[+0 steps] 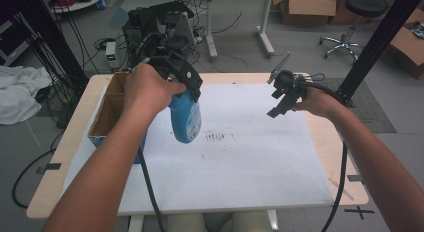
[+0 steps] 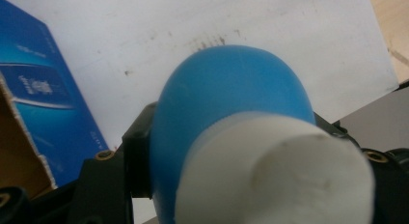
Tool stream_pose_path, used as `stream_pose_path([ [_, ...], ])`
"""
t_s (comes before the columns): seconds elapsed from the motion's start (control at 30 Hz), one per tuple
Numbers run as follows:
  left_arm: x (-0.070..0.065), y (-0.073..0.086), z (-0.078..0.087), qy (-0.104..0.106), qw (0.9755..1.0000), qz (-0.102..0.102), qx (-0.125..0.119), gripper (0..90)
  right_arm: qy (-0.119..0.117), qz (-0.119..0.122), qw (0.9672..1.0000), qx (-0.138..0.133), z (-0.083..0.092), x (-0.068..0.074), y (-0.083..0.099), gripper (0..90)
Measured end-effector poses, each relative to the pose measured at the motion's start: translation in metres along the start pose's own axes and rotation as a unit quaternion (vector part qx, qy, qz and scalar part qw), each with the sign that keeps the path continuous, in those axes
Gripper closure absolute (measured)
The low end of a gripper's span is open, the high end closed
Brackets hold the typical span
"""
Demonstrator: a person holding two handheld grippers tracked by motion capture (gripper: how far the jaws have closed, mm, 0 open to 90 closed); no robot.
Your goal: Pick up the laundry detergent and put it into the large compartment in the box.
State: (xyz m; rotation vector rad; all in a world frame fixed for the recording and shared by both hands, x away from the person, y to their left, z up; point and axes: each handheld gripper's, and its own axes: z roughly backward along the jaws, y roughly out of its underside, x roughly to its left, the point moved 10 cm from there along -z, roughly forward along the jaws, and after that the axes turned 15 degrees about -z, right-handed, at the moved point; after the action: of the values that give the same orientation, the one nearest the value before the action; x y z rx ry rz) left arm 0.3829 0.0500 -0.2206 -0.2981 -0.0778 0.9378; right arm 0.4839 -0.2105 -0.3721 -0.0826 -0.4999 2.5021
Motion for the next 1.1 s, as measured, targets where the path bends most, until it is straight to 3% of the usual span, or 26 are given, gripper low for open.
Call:
stream_pose_path([
  [0.4,0.034,0.001,0.03,-0.012,0.9989,0.045,-0.008,38.0,0.001,-0.001,1.0,0.002,0.0,-0.001,-0.002,17.3],
  [0.8,0.076,0.017,0.057,-0.038,0.9948,0.09,-0.029,37.9,0.0,-0.003,1.0,0.004,-0.003,-0.002,-0.003,17.2],
  [1.1,0.1,0.031,0.062,-0.049,0.9918,0.114,-0.031,38.0,0.002,-0.005,1.0,0.008,-0.005,-0.003,-0.002,17.1],
])
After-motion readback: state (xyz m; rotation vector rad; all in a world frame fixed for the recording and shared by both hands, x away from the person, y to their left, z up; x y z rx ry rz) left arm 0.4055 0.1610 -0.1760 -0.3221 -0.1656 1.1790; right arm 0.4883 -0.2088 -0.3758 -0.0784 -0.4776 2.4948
